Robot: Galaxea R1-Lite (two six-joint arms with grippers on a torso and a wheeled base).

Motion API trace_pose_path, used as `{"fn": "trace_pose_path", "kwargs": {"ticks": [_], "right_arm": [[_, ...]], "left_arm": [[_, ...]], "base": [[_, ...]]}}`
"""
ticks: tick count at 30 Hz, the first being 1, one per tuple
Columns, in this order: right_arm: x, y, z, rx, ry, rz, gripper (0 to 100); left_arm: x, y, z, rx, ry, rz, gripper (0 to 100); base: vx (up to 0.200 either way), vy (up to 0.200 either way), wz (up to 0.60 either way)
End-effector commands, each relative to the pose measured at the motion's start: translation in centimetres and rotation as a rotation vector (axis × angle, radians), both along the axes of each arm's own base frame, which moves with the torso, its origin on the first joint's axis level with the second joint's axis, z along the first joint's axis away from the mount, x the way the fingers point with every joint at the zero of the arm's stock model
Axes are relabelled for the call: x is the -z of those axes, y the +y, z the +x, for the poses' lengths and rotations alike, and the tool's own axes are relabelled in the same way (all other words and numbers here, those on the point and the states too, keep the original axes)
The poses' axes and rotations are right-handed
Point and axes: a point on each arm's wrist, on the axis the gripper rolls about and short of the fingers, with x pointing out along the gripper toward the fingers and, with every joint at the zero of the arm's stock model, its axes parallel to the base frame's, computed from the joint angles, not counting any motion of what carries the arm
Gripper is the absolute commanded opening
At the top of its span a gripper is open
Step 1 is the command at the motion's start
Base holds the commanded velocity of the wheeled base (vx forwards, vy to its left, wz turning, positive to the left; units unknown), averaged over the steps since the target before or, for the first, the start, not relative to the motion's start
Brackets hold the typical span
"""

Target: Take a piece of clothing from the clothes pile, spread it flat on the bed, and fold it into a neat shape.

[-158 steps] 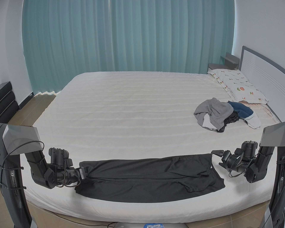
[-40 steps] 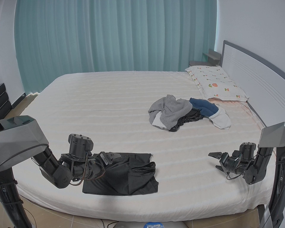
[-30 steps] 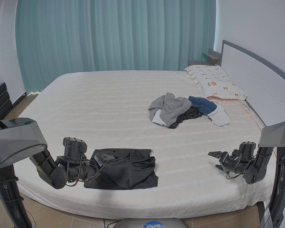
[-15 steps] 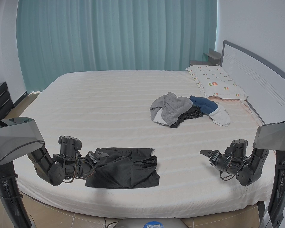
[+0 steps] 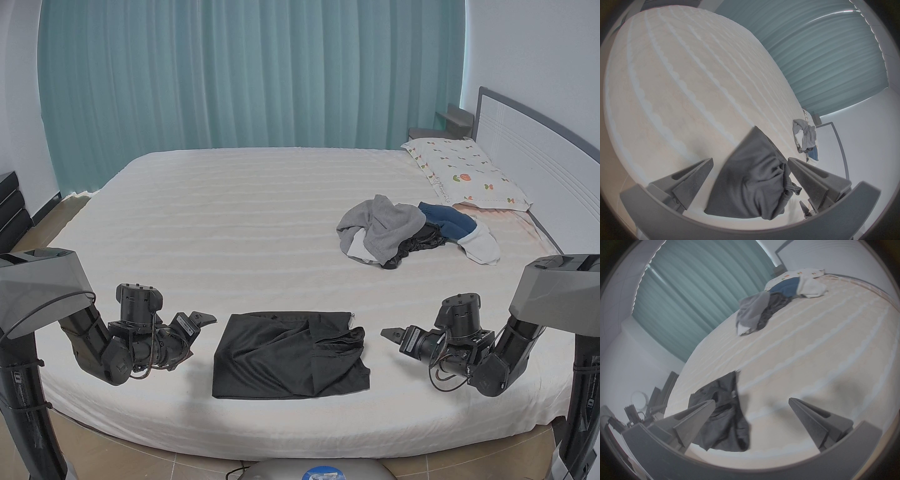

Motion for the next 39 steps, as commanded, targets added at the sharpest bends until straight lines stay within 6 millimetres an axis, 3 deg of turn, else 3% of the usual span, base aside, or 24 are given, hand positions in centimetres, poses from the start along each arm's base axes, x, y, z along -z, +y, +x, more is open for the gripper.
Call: {"fn": "trace_pose_path", "kwargs": {"ticks": [1, 9, 19, 26, 27, 31, 39], "right_arm": [[-1.2, 3.4, -0.3, -0.063, -0.036, -0.036, 100], [-0.9, 5.8, -0.1, -0.073, -0.037, -0.135, 100], [0.7, 5.8, 0.3, -0.022, -0.01, -0.317, 100], [1.3, 5.7, 0.4, -0.014, 0.021, -0.352, 100], [1.6, 5.6, 0.5, -0.013, 0.034, -0.36, 0], [0.9, 5.1, 0.3, -0.001, 0.027, -0.353, 0], [-0.3, 1.1, -1.6, 0.025, 0.084, -0.362, 0]], "left_arm": [[0.5, 0.0, -0.1, -0.001, 0.012, 0.001, 100], [0.6, 0.0, 0.0, 0.002, 0.009, 0.006, 100], [0.6, -0.1, 0.0, 0.004, 0.008, 0.007, 100], [0.7, -0.1, 0.0, 0.003, 0.01, 0.008, 100], [0.7, -0.1, 0.0, 0.003, 0.01, 0.008, 100], [0.7, -0.1, 0.0, 0.003, 0.01, 0.008, 100], [0.7, -0.1, 0.0, 0.003, 0.01, 0.008, 100]], "base": [[0.0, 0.2, 0.0], [0.0, 0.175, 0.0], [0.0, 0.0, 0.0], [0.0, 0.0, 0.0], [0.0, 0.0, 0.0], [0.0, 0.0, 0.0], [0.0, 0.0, 0.0]]}}
